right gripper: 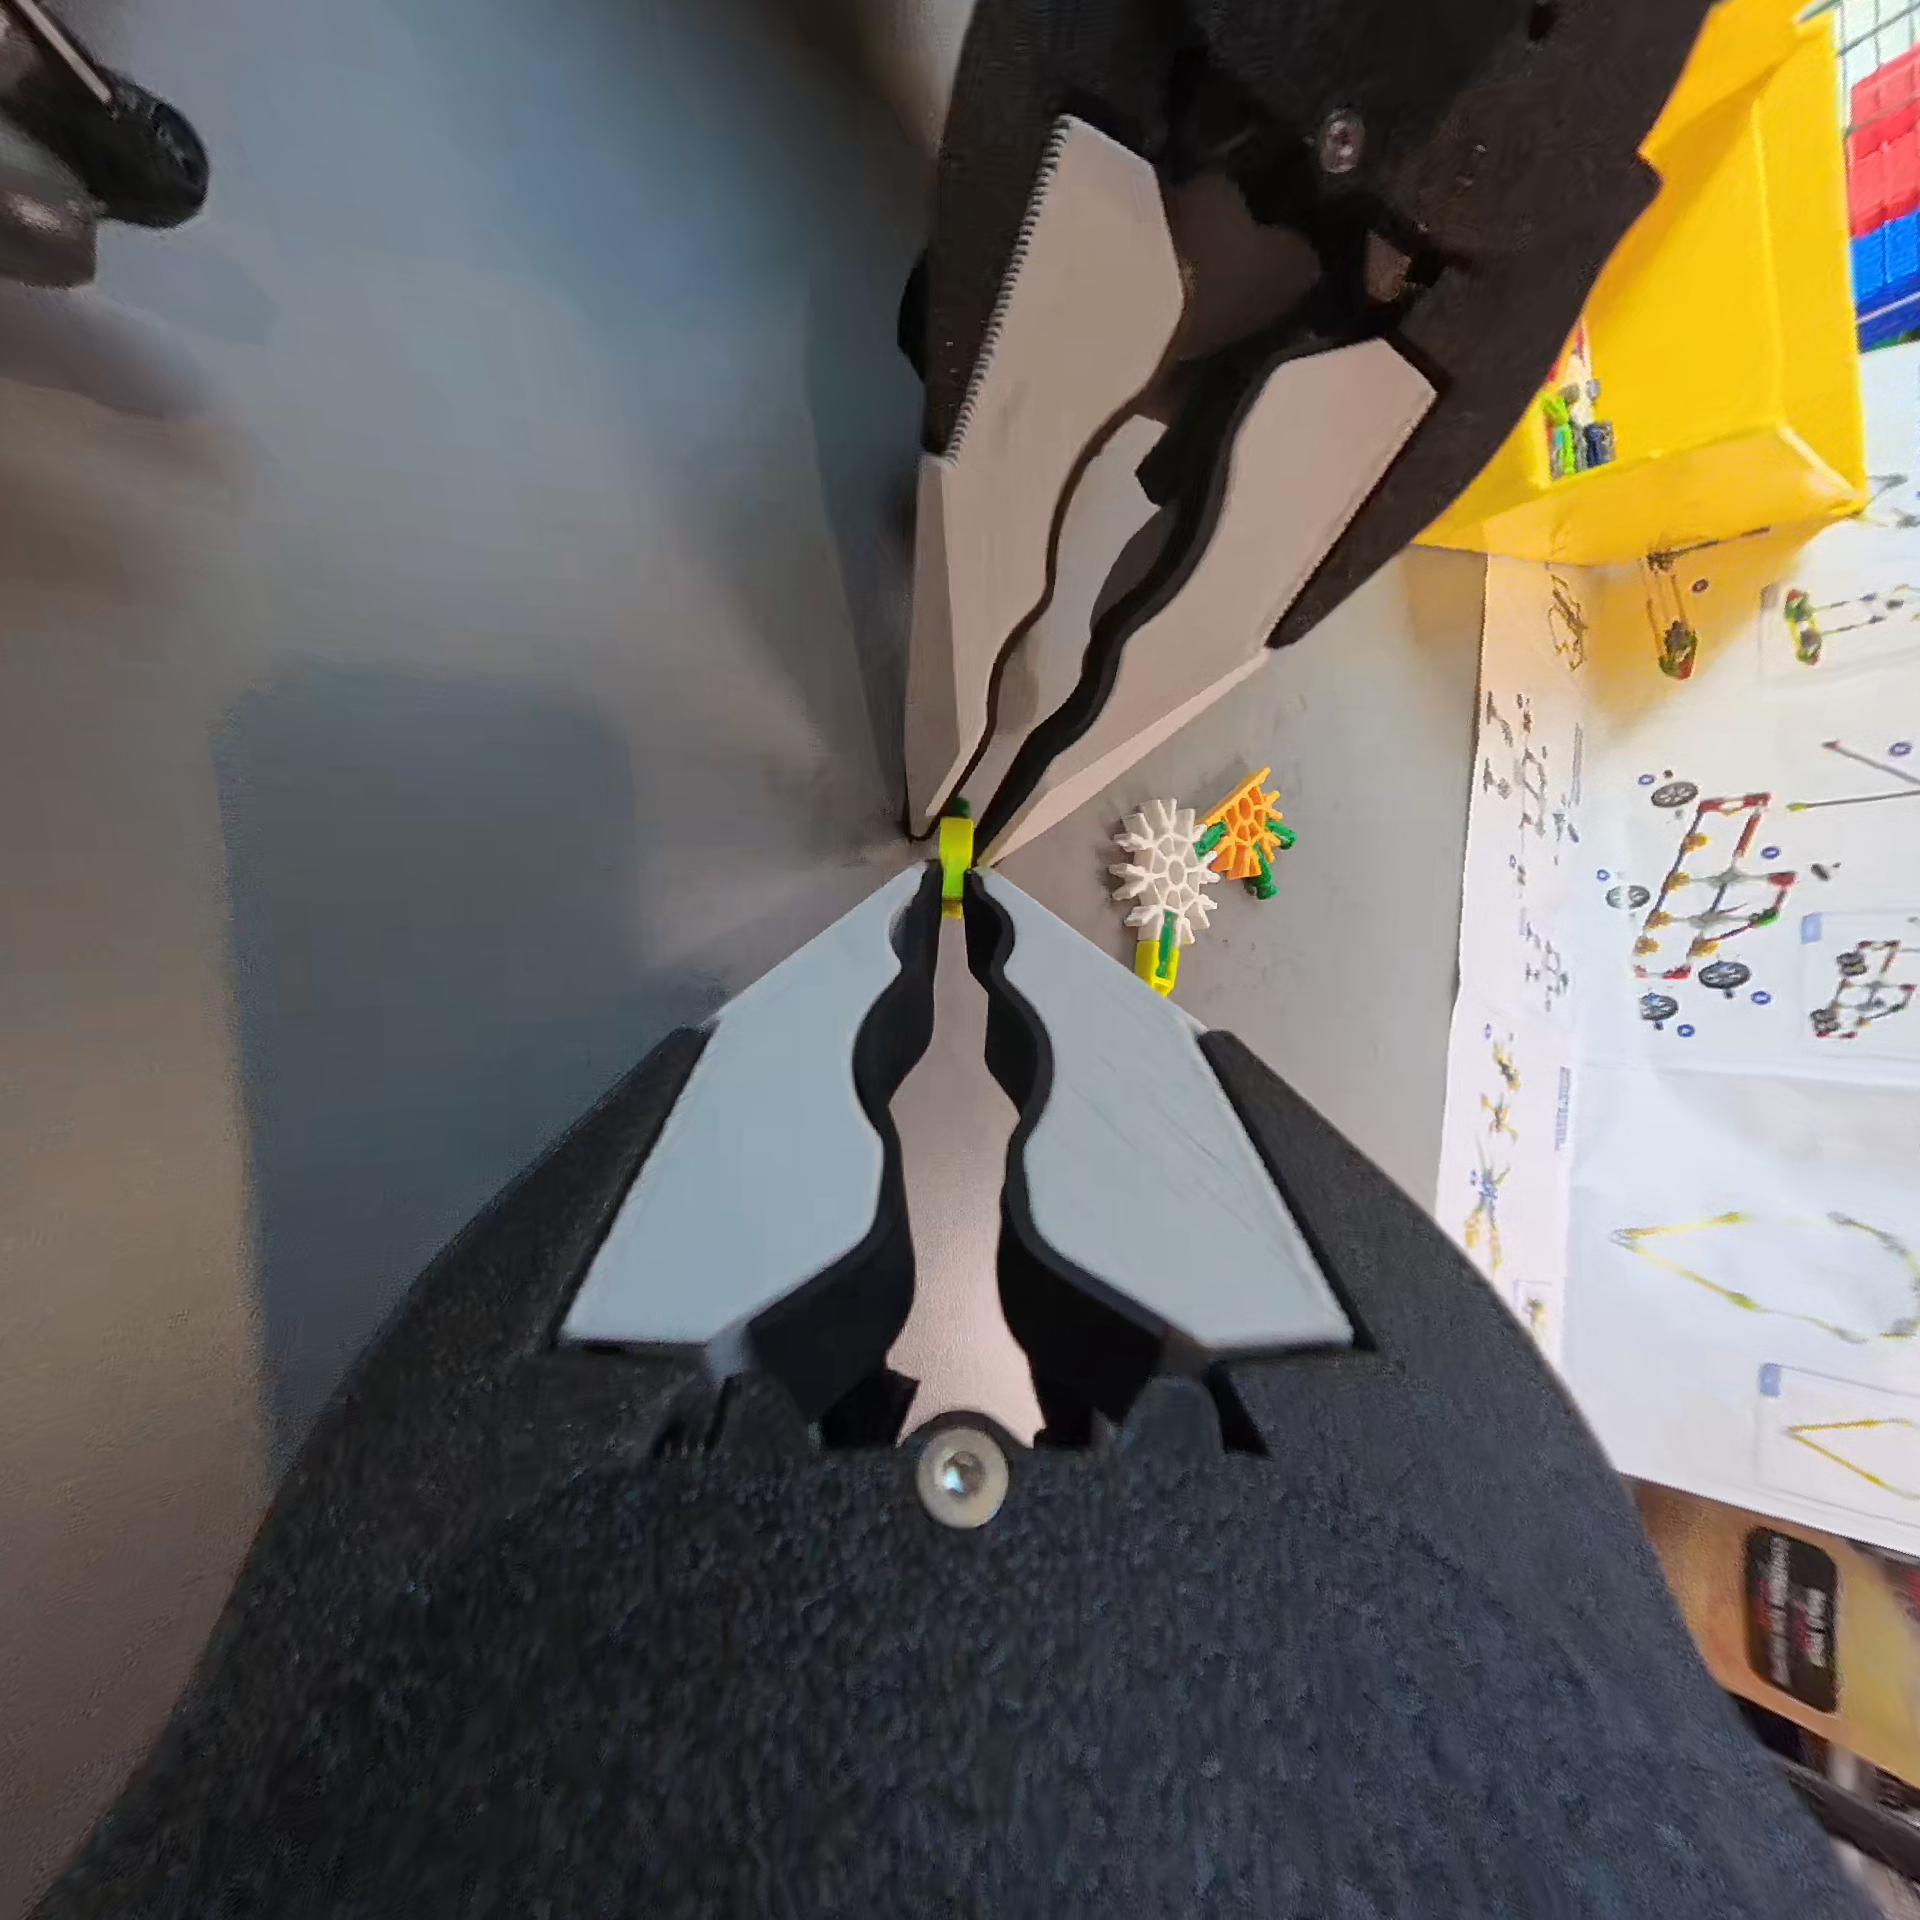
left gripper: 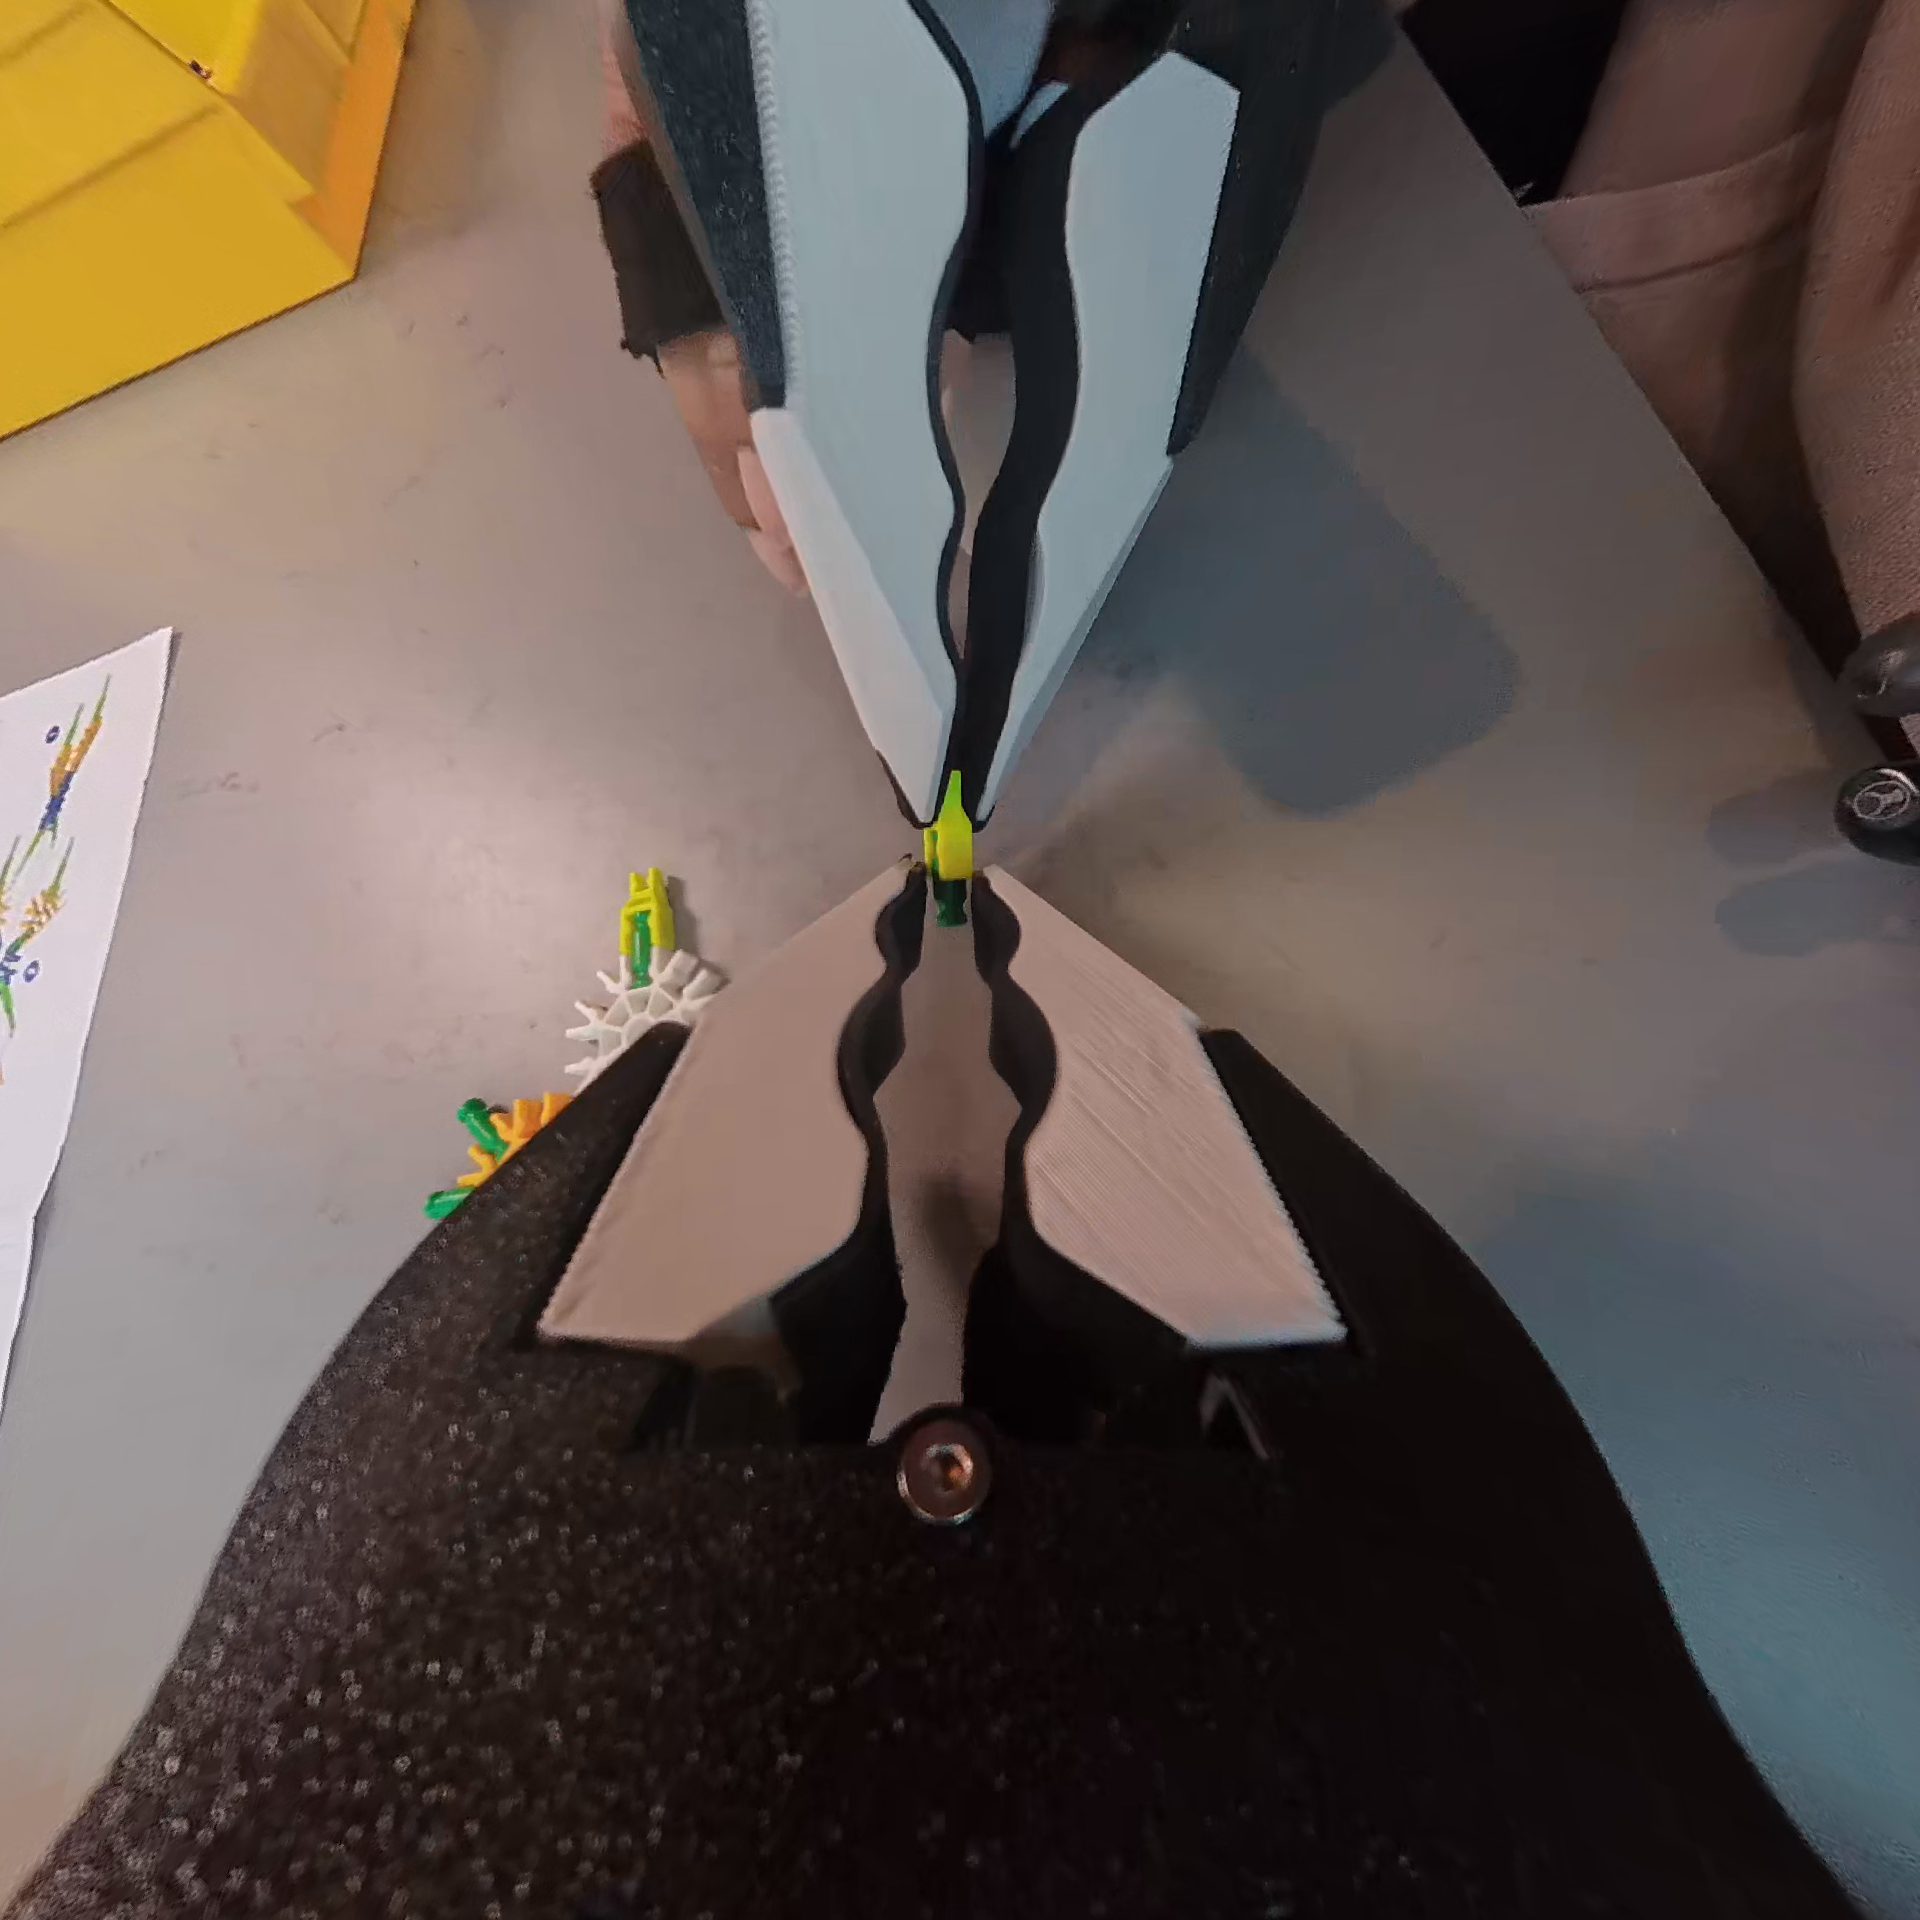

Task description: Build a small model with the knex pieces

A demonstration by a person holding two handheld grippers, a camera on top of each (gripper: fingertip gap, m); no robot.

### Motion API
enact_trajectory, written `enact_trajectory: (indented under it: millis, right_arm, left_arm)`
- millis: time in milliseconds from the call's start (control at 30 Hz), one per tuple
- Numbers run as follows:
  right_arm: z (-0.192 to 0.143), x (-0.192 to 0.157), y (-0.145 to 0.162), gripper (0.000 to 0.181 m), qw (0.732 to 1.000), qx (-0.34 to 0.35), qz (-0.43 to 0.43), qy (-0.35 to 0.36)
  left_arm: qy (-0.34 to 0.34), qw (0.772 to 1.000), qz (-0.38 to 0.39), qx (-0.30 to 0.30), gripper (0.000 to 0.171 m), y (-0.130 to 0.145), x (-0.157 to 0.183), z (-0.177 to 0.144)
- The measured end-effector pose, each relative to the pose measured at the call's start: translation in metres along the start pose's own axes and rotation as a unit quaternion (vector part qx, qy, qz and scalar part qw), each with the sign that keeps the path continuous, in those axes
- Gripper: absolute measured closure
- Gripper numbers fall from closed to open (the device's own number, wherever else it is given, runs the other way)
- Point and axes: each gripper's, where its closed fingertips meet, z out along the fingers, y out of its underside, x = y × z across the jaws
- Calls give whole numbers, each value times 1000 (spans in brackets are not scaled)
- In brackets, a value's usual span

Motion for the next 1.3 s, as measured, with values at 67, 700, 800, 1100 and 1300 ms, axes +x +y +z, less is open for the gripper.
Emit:
enact_trajectory:
  millis: [67,700,800,1100,1300]
  right_arm:
    - [1,-1,-1,179,999,-13,-46,13]
    - [1,-7,5,177,990,-73,-46,-108]
    - [2,-8,4,176,991,-49,87,-91]
    - [-1,-5,-1,177,998,-3,65,4]
    - [-2,-3,-6,179,997,-21,-75,22]
  left_arm:
    - [1,1000,9,-5,163,2,1,0]
    - [-16,992,125,-28,165,2,3,-2]
    - [-30,993,115,-25,165,3,4,-2]
    - [-18,995,94,1,166,3,4,-2]
    - [-2,997,77,-2,164,4,5,-4]
